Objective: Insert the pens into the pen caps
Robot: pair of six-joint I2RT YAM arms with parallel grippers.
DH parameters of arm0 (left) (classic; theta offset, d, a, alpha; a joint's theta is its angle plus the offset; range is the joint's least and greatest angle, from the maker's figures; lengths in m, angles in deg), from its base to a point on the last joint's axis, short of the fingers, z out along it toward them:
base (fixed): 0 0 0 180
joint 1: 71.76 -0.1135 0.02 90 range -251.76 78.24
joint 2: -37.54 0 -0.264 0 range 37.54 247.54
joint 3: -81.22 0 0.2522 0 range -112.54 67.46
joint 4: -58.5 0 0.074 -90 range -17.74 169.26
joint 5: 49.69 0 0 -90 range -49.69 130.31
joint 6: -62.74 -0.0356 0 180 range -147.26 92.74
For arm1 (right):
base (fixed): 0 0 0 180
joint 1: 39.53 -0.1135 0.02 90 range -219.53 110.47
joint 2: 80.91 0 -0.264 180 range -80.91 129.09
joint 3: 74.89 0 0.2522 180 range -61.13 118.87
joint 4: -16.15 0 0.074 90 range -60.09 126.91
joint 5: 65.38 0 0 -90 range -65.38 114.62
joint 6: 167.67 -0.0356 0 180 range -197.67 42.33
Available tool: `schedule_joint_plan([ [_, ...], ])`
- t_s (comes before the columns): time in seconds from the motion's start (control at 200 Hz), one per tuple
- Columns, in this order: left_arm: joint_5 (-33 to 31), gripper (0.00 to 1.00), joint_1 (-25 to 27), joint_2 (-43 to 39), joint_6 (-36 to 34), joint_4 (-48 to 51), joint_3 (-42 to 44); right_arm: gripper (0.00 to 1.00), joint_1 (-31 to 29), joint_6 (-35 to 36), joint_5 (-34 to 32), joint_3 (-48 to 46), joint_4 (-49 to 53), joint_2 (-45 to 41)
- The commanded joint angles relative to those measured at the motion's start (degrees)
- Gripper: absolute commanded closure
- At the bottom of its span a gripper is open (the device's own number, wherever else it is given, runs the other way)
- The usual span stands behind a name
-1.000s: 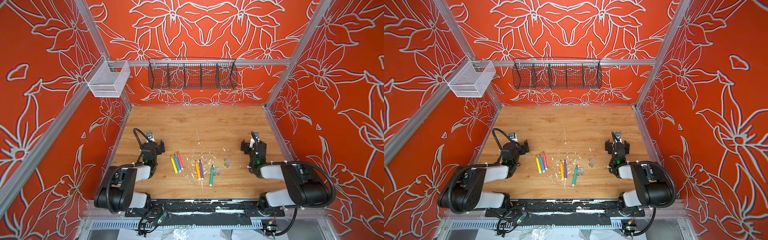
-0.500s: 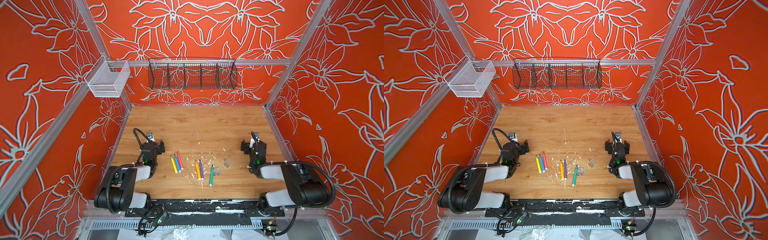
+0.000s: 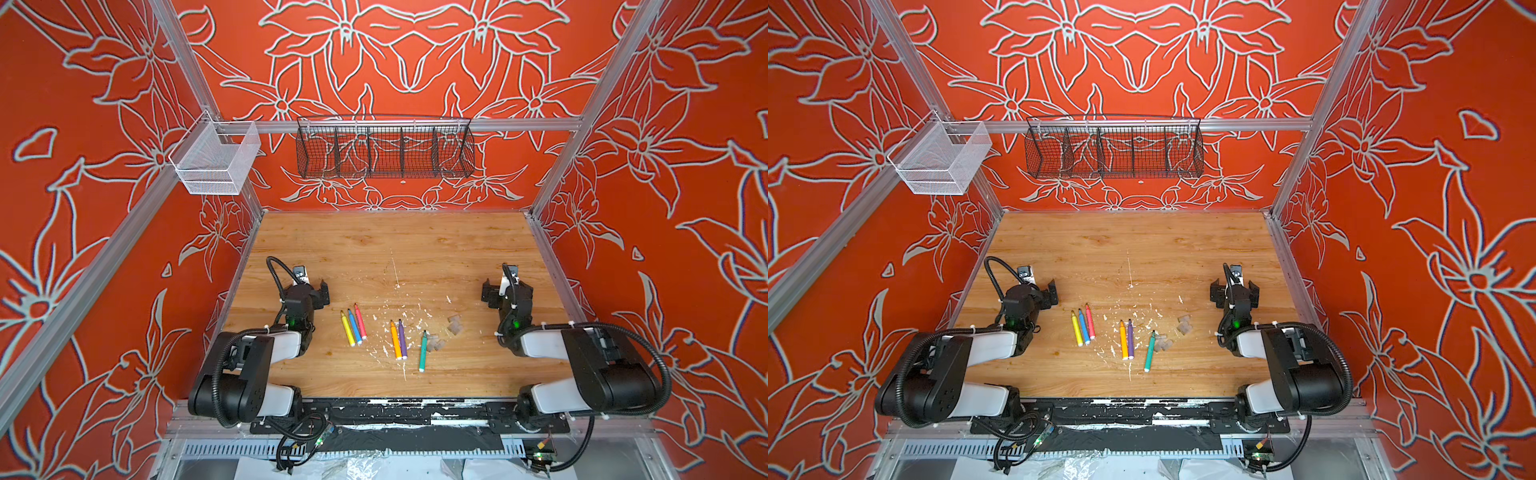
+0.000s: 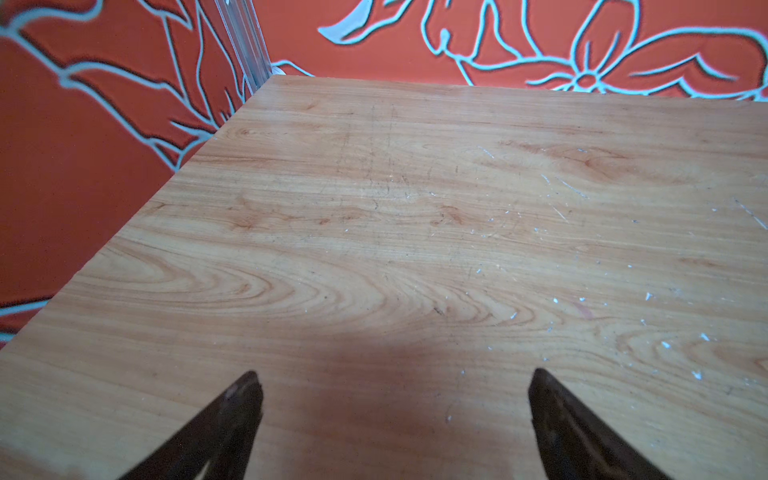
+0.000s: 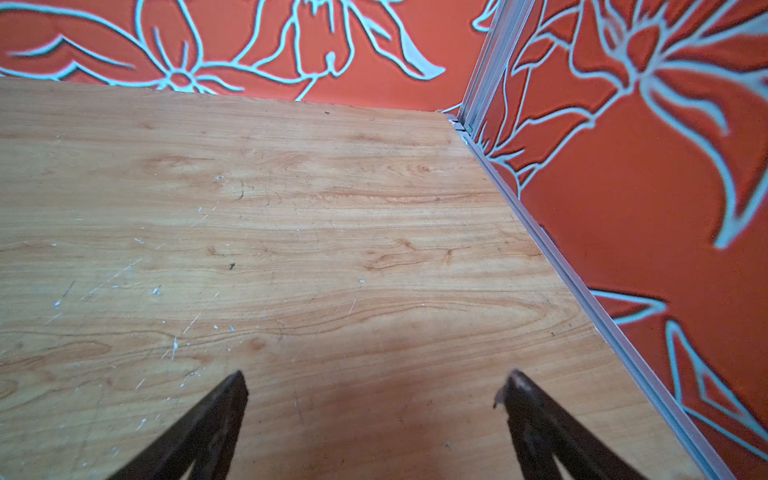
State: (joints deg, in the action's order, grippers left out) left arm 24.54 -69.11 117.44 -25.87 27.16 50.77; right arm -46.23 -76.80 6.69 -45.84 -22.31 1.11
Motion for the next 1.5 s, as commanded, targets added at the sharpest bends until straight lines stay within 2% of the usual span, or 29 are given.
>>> schedule_joint_plan([
  [0.0, 0.04, 0.03, -0.28, 0.03, 0.19, -0.78, -0.05, 0.03, 0.19, 0.48, 2.47, -0.68, -2.72, -0.17],
  [0.13, 0.79, 0.03, -0.33, -0.41, -0.51, -1.81, 0.39, 0.03, -0.19, 0.07, -0.44, -1.09, -1.23, -3.18],
  [0.2, 2.78, 0.03, -0.28, -3.70, -1.37, 1.87, -0.48, 0.03, -1.23, 0.32, -2.68, 0.56, 8.21, -10.29],
  [0.245, 3.05, 0.03, -0.19, -7.43, -1.40, 8.89, -2.26, 0.02, -1.89, -0.54, -5.01, 1.97, 14.44, -14.81],
  [0.3, 2.66, 0.03, -0.20, -12.47, -0.71, 18.22, -5.45, 0.03, -2.12, -5.25, -10.09, 4.40, 22.96, -19.98],
  [0.345, 0.92, 0.03, -0.19, -16.21, 2.82, 24.25, -7.62, 0.03, -2.16, -9.49, -11.57, 5.65, 27.93, -24.02],
  [0.395, 0.60, 0.03, -0.19, -20.10, 6.37, 30.40, -9.87, 0.03, -1.96, -18.89, -12.14, 8.60, 37.66, -28.34],
  [0.42, 1.29, 0.03, -0.19, -21.97, 8.04, 33.32, -11.02, 0.03, -1.63, -22.71, -9.97, 10.83, 44.49, -30.53],
  [0.43, 2.06, 0.03, -0.19, -22.64, 8.46, 34.60, -11.51, 0.03, -1.38, -24.52, -7.13, 12.51, 47.67, -31.26],
  [0.495, 9.86, 0.03, -0.19, -28.69, 9.51, 41.67, -14.67, 0.03, -0.89, -23.15, 8.73, 19.57, 55.96, -32.77],
  [0.53, 15.14, 0.03, -0.23, -31.48, 10.04, 45.81, -16.46, 0.03, -0.90, -22.98, 14.80, 22.92, 59.68, -33.08],
  [0.596, 25.01, 0.03, -0.26, -36.93, 11.80, 48.57, -16.96, 0.03, -0.93, -23.67, 18.61, 27.70, 67.01, -34.44],
  [0.646, 31.52, 0.03, -0.22, -41.39, 13.41, 46.59, -14.57, 0.03, -0.87, -27.19, 16.00, 29.31, 73.03, -36.61],
  [0.676, 33.12, 0.03, -0.20, -43.96, 16.19, 44.55, -12.81, 0.03, -0.82, -28.46, 16.15, 29.09, 73.38, -38.34],
  [0.711, 33.25, 0.03, -0.19, -47.13, 20.94, 43.12, -11.23, 0.03, -0.52, -27.77, 21.85, 27.99, 71.48, -40.63],
  [0.751, 32.18, 0.03, -0.20, -50.36, 26.59, 42.00, -10.04, 0.03, -0.51, -28.49, 25.28, 27.67, 70.91, -42.30],
  [0.881, 29.92, 0.03, -0.22, -57.52, 41.46, 48.38, -11.83, 0.03, -0.35, -33.52, 25.72, 28.32, 75.21, -43.37],
  [0.976, 34.30, 0.03, -0.19, -57.52, 41.51, 49.80, -14.16, 0.03, -0.47, -33.35, 29.54, 27.17, 74.42, -42.54],
  [1.021, 35.51, 0.00, -0.19, -55.89, 40.98, 52.22, -16.13, 0.03, -0.51, -32.85, 31.27, 25.98, 72.95, -42.13],
  [1.066, 39.29, 0.02, -0.19, -53.60, 38.93, 54.03, -18.38, 0.03, -0.49, -32.56, 32.03, 24.51, 71.52, -41.90],
  [1.126, 47.40, 0.03, -0.04, -50.66, 36.90, 52.74, -19.58, 0.03, -0.51, -31.74, 31.06, 23.30, 70.79, -41.50],
  [1.201, 50.59, 0.03, 0.49, -48.78, 36.17, 54.49, -20.66, 0.04, -0.50, -31.47, 26.22, 21.67, 71.32, -40.92],
  [1.246, 49.20, 0.03, 2.67, -48.03, 36.24, 54.63, -20.60, 0.08, -0.53, -31.77, 21.99, 20.53, 71.60, -40.28],
  [1.286, 45.16, 0.01, 6.26, -46.91, 34.07, 57.93, -22.15, 0.11, -0.52, -31.95, 19.76, 19.65, 71.40, -39.65],
  [1.326, 35.57, 0.00, 13.07, -45.17, 31.67, 62.92, -24.37, 0.12, -0.45, -32.21, 18.11, 18.44, 70.53, -38.87],
  [1.406, 13.60, 0.00, 30.55, -40.43, 28.82, 70.72, -28.22, 0.12, -0.43, -33.21, 16.73, 14.75, 65.99, -37.44],
  [1.491, -1.57, 0.04, 45.82, -33.39, 31.83, 74.93, -31.59, 0.13, -0.42, -34.17, 15.50, 11.80, 61.71, -34.46],
])
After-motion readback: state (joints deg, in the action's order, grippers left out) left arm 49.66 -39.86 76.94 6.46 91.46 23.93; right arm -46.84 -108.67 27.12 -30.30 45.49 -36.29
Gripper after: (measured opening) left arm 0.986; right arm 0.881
